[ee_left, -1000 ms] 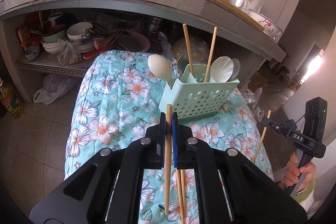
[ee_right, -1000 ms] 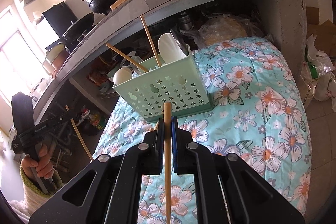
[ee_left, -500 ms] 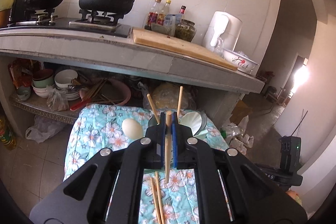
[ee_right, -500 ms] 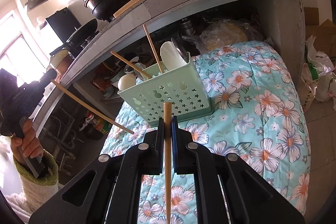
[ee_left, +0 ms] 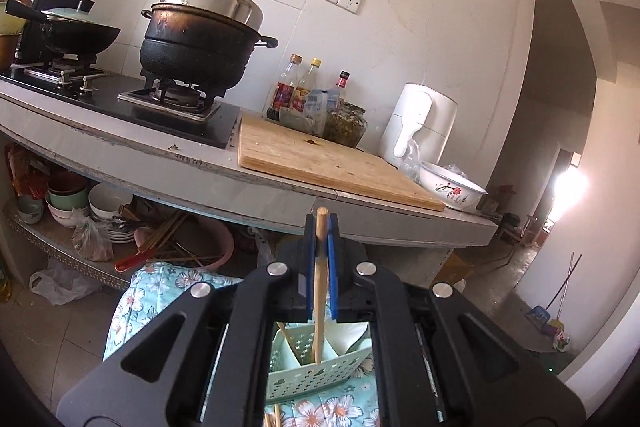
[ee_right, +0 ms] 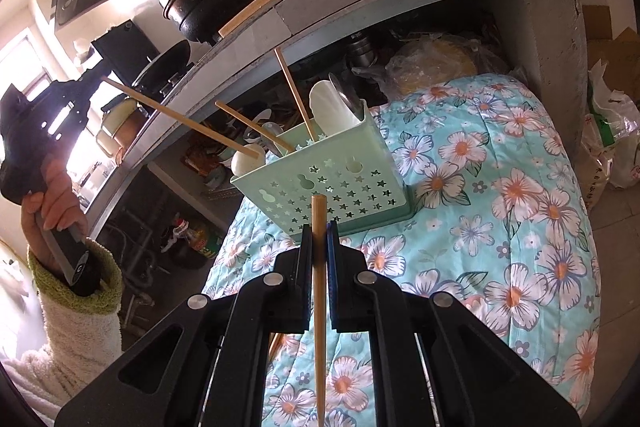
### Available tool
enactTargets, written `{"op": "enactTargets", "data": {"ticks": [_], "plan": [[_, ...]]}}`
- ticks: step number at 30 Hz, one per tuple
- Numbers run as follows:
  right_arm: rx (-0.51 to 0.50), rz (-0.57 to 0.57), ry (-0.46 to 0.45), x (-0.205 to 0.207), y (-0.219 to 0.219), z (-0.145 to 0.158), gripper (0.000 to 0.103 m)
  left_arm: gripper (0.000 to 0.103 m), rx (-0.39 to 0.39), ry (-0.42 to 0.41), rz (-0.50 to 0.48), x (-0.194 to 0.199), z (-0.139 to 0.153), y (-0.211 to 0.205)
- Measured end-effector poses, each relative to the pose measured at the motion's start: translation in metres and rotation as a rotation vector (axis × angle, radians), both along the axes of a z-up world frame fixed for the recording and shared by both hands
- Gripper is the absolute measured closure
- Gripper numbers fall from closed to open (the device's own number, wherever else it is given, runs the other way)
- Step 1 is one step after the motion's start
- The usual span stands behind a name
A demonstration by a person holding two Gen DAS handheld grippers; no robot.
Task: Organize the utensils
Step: 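Lower the chopstick into the green holder with the left tool while the right tool holds its chopstick above, then open the left tool to release its chopstick while the right tool lowers its chopstick into the holder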
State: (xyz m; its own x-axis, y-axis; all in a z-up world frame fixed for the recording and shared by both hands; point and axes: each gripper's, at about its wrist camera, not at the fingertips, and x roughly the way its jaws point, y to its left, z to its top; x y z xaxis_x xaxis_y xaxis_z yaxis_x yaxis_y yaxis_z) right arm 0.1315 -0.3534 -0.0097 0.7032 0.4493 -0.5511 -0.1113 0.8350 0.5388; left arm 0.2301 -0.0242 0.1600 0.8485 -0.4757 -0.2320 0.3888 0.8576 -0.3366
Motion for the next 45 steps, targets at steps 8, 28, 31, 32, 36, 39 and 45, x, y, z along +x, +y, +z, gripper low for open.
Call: {"op": "enactTargets", "data": {"ticks": [8,28,31,32,36,39,45], "plan": [[0.009,0.002,0.000,0.004,-0.004,0.002,0.096,0.098,0.063,-0.013,0.028,0.035,-0.016,-0.025],[0.003,0.011,0.050,0.023,-0.001,-0.012,0.096,0.098,0.116,0.231,-0.049,0.095,-0.103,-0.048],[-0.007,0.008,0.046,0.023,-0.001,-0.009,0.096,0.098,0.141,0.262,-0.062,0.096,-0.115,-0.052],[-0.012,0.007,0.044,0.023,-0.001,-0.008,0.096,0.097,0.147,0.264,-0.065,0.094,-0.117,-0.053],[-0.033,0.001,0.032,0.024,0.001,0.000,0.096,0.067,0.161,0.240,-0.071,0.080,-0.116,-0.048],[-0.053,0.002,0.006,0.027,0.005,0.010,0.096,0.056,0.159,0.203,-0.075,0.062,-0.113,-0.041],[-0.097,0.005,-0.085,0.040,0.015,0.043,0.096,0.052,0.097,0.236,-0.067,0.029,-0.125,-0.009]]}}
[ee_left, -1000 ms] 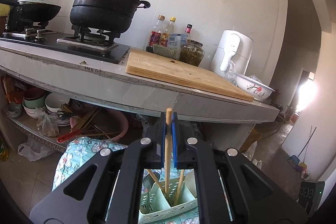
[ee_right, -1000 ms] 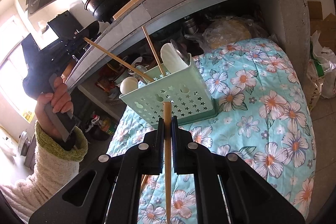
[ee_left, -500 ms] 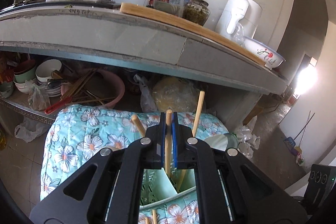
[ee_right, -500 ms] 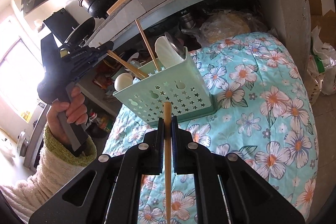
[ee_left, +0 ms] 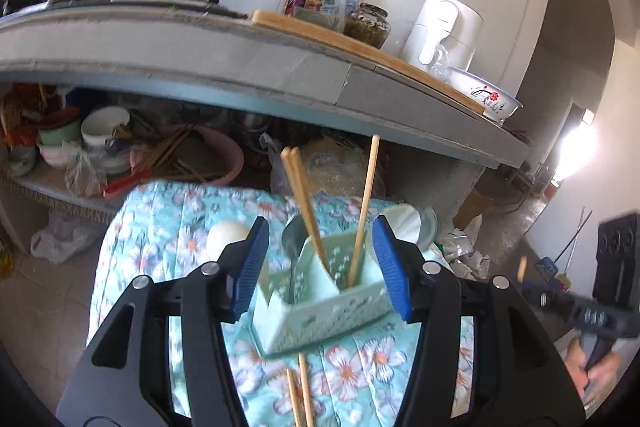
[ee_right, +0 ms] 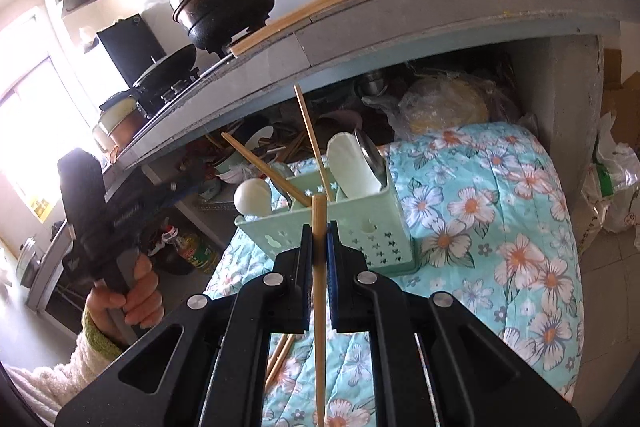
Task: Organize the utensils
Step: 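Open the left tool to release its chopstick while the right tool lowers its chopstick into the holder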
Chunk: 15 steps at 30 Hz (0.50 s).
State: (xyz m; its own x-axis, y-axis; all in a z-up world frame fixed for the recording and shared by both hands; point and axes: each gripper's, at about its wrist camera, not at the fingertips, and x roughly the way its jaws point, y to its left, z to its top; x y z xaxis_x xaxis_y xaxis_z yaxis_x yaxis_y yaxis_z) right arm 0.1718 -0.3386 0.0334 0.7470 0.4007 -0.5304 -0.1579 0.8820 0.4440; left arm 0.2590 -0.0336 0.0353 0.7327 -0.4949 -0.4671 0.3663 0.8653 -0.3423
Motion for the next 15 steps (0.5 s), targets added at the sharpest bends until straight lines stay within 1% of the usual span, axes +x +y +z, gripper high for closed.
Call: {"op": "enactTargets", "data": {"ticks": [2,9,13,15], "plan": [[-0.020,0.001,-0.042,0.008,0.004,0.015,0.096,0.052,-0.011,0.021,0.014,-0.012,-0.011,0.012],[-0.086,-0.020,-0.217,0.042,0.021,0.072,0.096,0.052,0.017,0.118,0.034,-0.057,-0.064,0.038],[-0.118,-0.036,-0.304,0.066,0.036,0.100,0.096,0.052,0.033,0.188,0.007,-0.073,-0.096,0.043],[-0.157,-0.057,-0.345,0.078,0.046,0.109,0.096,0.052,0.052,0.209,-0.004,-0.080,-0.109,0.042]]}}
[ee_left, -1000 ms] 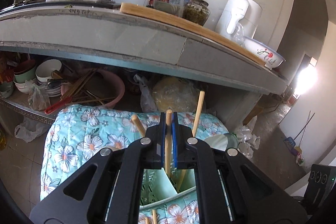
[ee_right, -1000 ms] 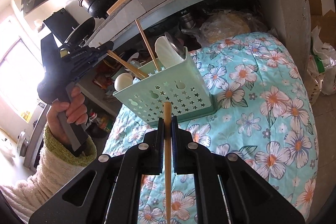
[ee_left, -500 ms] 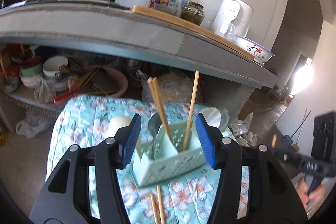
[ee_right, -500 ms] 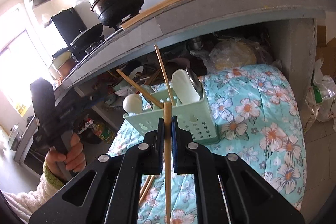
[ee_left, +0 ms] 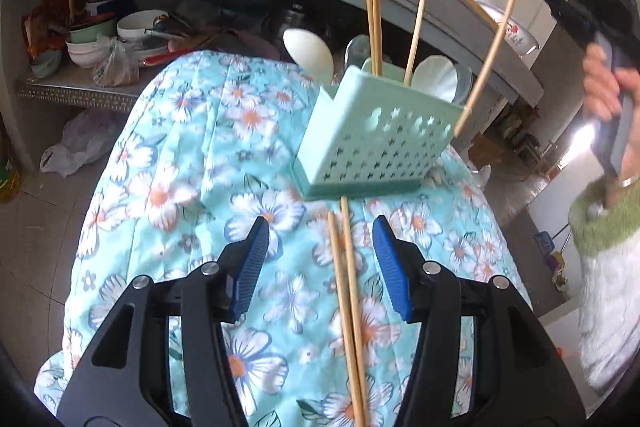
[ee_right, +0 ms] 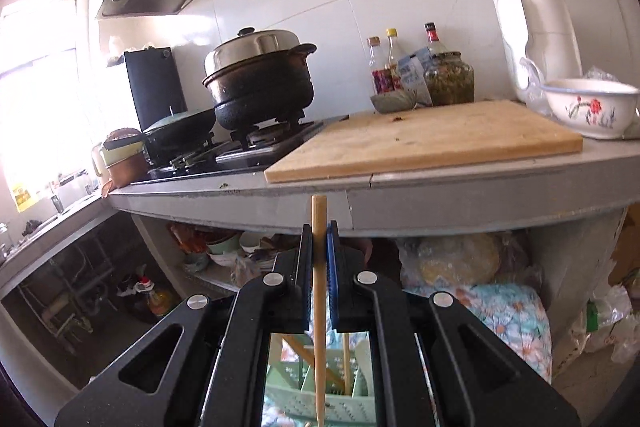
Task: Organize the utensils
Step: 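Open the left tool to release its chopstick while the right tool lowers its chopstick into the holder, then move both open tools down to the chopsticks lying on the quilt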
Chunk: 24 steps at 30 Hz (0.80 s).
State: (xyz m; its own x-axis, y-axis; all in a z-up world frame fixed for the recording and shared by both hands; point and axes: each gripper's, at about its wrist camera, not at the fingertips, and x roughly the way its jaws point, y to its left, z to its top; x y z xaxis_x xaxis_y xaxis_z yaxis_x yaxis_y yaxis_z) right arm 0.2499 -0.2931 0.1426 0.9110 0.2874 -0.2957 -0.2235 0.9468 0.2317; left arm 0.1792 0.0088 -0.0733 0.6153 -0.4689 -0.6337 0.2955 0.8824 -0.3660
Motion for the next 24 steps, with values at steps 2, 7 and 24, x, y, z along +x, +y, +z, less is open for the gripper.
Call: {"op": "enactTargets", "data": {"ticks": [2,7,24], "plan": [[-0.038,-0.020,-0.040,0.012,0.010,0.007,0.096,0.052,0.023,0.012,-0.009,-0.007,-0.011,-0.001],[-0.092,-0.038,-0.089,0.043,0.030,0.011,0.096,0.052,0.050,0.014,-0.038,-0.020,-0.024,-0.002],[-0.231,-0.044,-0.004,0.089,0.057,-0.061,0.096,0.052,0.044,0.037,-0.072,-0.016,-0.044,-0.005]]}}
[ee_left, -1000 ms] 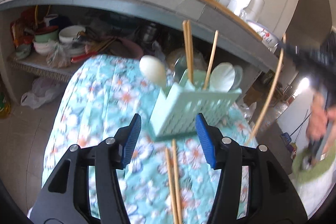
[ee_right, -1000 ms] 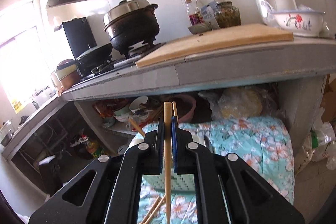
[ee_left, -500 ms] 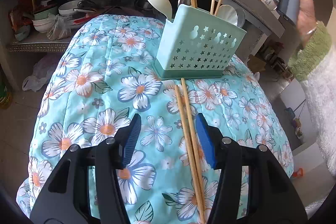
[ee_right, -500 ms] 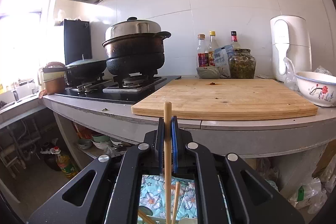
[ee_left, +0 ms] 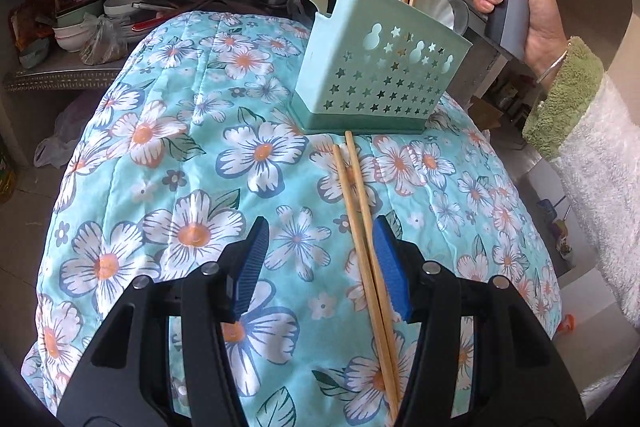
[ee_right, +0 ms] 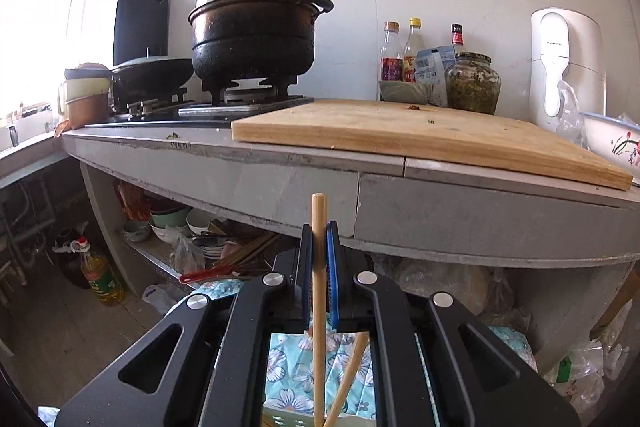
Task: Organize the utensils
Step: 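Move both open tools down to the chopsticks lying on the quilt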
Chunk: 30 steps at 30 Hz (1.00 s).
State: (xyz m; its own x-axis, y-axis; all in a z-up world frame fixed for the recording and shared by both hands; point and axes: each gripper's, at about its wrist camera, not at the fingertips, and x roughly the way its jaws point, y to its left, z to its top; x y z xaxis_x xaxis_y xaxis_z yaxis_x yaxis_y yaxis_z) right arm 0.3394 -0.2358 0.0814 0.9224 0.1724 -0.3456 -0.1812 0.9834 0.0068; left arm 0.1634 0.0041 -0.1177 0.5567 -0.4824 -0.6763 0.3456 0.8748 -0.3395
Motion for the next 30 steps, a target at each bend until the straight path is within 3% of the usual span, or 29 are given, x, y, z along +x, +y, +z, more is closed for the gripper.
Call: {"op": "enactTargets", "data": {"ticks": [7,10,16,20,24,30], "plan": [[0.028,0.043,0.095,-0.010,-0.007,-0.025,0.093,0.052,0.007,0.004,-0.002,0.000,-0.001,-0.001],[0.062,0.054,0.119,-0.019,-0.014,-0.028,0.075,0.052,0.011,0.010,0.001,-0.001,-0.002,-0.002],[0.199,0.091,0.114,-0.074,-0.042,-0.019,0.066,0.052,-0.004,0.043,0.030,-0.001,-0.004,0.001],[0.301,0.141,0.187,-0.114,-0.057,-0.034,0.064,0.054,-0.019,0.058,0.041,-0.002,-0.004,0.003],[0.410,0.198,0.378,-0.137,-0.054,-0.083,0.063,0.060,-0.036,0.079,0.034,-0.005,-0.005,0.002],[0.571,0.174,0.721,-0.150,-0.035,-0.188,0.063,0.071,-0.077,0.155,-0.014,-0.005,-0.016,-0.005]]}}
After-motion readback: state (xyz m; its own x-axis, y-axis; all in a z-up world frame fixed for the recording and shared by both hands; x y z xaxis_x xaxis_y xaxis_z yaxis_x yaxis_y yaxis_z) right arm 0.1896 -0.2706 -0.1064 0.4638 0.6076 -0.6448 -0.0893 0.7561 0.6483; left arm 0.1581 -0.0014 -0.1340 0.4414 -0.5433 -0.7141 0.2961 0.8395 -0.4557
